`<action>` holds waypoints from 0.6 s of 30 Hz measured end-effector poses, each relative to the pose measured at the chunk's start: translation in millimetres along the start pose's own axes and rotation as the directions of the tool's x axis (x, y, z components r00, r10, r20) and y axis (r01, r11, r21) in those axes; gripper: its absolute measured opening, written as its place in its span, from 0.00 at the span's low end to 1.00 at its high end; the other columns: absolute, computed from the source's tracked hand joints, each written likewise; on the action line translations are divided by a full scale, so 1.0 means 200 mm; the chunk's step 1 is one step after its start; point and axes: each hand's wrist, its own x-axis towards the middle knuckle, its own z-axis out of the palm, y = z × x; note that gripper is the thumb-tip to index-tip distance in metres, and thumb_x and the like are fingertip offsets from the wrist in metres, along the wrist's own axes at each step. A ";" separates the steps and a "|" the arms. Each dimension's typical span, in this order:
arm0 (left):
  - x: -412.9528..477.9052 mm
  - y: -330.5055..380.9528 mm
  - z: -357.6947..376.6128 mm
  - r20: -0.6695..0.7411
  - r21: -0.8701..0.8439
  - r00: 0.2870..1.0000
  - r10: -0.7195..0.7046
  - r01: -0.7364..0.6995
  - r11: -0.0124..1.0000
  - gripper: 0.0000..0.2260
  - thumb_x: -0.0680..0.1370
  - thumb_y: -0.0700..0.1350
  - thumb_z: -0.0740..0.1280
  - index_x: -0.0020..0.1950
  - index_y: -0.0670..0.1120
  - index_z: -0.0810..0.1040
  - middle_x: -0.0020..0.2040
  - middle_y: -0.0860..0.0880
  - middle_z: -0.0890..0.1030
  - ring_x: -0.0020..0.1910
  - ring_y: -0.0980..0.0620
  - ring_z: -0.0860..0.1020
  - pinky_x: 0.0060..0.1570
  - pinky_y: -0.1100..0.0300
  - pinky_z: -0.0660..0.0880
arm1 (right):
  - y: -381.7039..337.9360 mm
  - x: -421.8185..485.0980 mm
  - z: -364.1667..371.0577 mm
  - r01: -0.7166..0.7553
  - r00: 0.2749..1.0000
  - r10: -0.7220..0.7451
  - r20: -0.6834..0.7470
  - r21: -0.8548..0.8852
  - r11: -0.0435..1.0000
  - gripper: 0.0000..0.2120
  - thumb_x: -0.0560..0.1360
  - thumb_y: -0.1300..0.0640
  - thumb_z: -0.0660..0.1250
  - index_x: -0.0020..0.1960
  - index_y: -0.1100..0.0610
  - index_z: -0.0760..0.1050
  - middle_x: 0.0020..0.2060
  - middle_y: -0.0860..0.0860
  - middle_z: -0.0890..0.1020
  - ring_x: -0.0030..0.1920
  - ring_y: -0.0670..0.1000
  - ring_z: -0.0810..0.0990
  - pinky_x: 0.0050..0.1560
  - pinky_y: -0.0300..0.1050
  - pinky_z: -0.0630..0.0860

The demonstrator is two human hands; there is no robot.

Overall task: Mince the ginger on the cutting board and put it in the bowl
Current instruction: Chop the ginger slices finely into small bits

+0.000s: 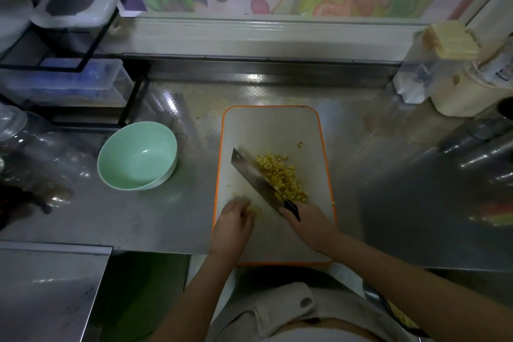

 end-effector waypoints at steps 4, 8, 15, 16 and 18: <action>-0.01 -0.01 0.00 -0.006 -0.005 1.000 -0.002 0.002 1.000 0.08 0.74 0.37 0.66 0.51 0.43 0.81 0.53 0.46 0.79 0.53 0.49 0.76 0.52 0.64 0.67 | -0.02 -0.03 0.01 -0.006 1.000 0.006 -0.005 0.038 0.999 0.14 0.80 0.51 0.59 0.36 0.52 0.67 0.28 0.44 0.68 0.28 0.41 0.68 0.28 0.33 0.66; 0.00 0.00 0.00 -0.022 -0.009 1.000 -0.016 0.016 1.000 0.07 0.74 0.36 0.67 0.48 0.42 0.82 0.50 0.45 0.80 0.49 0.48 0.76 0.48 0.66 0.66 | -0.05 -0.05 0.01 -0.017 0.999 0.016 0.032 0.035 0.999 0.15 0.80 0.50 0.58 0.38 0.56 0.70 0.29 0.47 0.69 0.29 0.44 0.69 0.28 0.34 0.65; 0.00 0.00 0.01 -0.044 0.012 0.999 -0.013 0.013 1.000 0.07 0.74 0.36 0.67 0.48 0.41 0.83 0.50 0.45 0.79 0.48 0.49 0.76 0.47 0.68 0.65 | -0.06 -0.07 0.06 -0.069 0.996 0.067 0.066 0.026 0.997 0.17 0.80 0.48 0.57 0.47 0.62 0.74 0.33 0.50 0.72 0.35 0.50 0.73 0.34 0.40 0.66; 0.00 0.00 0.01 -0.046 0.022 0.999 -0.011 0.012 1.000 0.07 0.74 0.37 0.67 0.48 0.42 0.83 0.49 0.45 0.79 0.48 0.49 0.76 0.46 0.68 0.65 | -0.05 -0.07 0.07 -0.073 0.995 0.071 0.073 0.027 0.997 0.19 0.80 0.48 0.57 0.49 0.63 0.75 0.33 0.51 0.73 0.35 0.49 0.73 0.32 0.40 0.66; 0.00 -0.01 0.02 -0.049 0.041 0.999 -0.011 0.013 0.999 0.07 0.74 0.37 0.67 0.48 0.43 0.83 0.49 0.46 0.80 0.47 0.51 0.76 0.46 0.69 0.64 | -0.05 -0.08 0.09 -0.080 0.993 0.079 0.086 0.008 0.997 0.20 0.80 0.47 0.56 0.49 0.64 0.75 0.33 0.51 0.73 0.33 0.48 0.72 0.28 0.37 0.65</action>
